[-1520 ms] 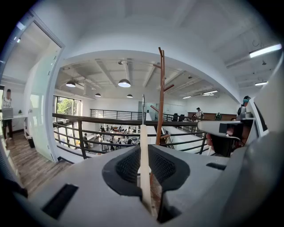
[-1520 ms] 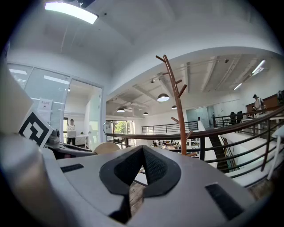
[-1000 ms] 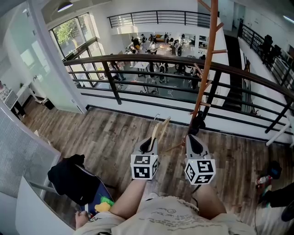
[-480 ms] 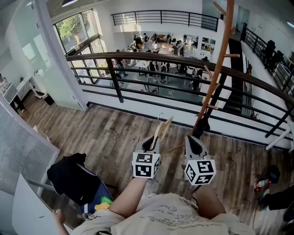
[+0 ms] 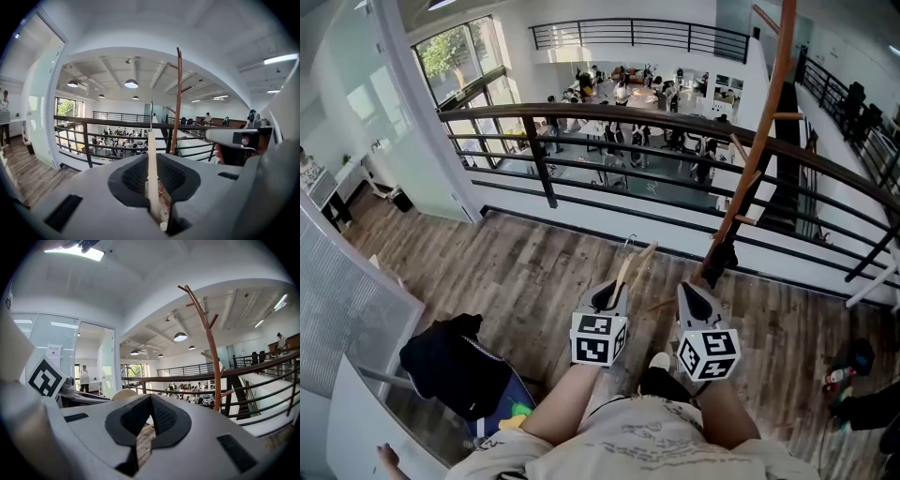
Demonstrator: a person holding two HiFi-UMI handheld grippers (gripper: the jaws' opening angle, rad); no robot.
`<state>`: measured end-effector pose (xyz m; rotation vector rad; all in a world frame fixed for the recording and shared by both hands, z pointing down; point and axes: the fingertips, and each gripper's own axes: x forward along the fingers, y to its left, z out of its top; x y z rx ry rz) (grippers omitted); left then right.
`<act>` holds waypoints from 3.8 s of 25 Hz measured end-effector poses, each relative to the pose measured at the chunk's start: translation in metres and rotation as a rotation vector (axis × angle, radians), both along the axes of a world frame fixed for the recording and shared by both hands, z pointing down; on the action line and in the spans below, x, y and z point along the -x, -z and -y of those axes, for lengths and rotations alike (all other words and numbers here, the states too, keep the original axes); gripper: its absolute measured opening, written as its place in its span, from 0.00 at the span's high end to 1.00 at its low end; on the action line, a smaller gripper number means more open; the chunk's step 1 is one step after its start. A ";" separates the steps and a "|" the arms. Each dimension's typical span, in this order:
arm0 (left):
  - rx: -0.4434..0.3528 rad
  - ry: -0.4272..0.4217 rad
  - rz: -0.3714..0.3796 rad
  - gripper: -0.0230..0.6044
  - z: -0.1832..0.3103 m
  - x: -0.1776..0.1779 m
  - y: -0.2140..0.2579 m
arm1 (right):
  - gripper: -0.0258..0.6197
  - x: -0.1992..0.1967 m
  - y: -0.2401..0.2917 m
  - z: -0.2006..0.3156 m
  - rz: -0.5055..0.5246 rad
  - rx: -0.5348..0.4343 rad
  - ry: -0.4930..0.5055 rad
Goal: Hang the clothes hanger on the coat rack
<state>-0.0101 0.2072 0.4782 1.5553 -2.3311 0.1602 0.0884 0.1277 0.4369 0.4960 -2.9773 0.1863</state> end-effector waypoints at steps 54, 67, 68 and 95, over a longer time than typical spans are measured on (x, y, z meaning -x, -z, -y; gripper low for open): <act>0.000 -0.063 0.007 0.88 0.236 0.172 0.016 | 0.96 0.174 0.014 0.216 0.018 -0.001 -0.051; -0.009 -0.062 0.015 0.88 0.297 0.203 0.021 | 0.96 0.215 0.020 0.272 0.026 -0.023 -0.051; -0.008 -0.062 0.015 0.88 0.300 0.206 0.020 | 0.96 0.217 0.019 0.277 0.025 -0.020 -0.054; 0.023 -0.346 -0.011 0.88 0.387 0.305 -0.002 | 0.96 0.265 -0.007 0.347 -0.049 0.033 -0.357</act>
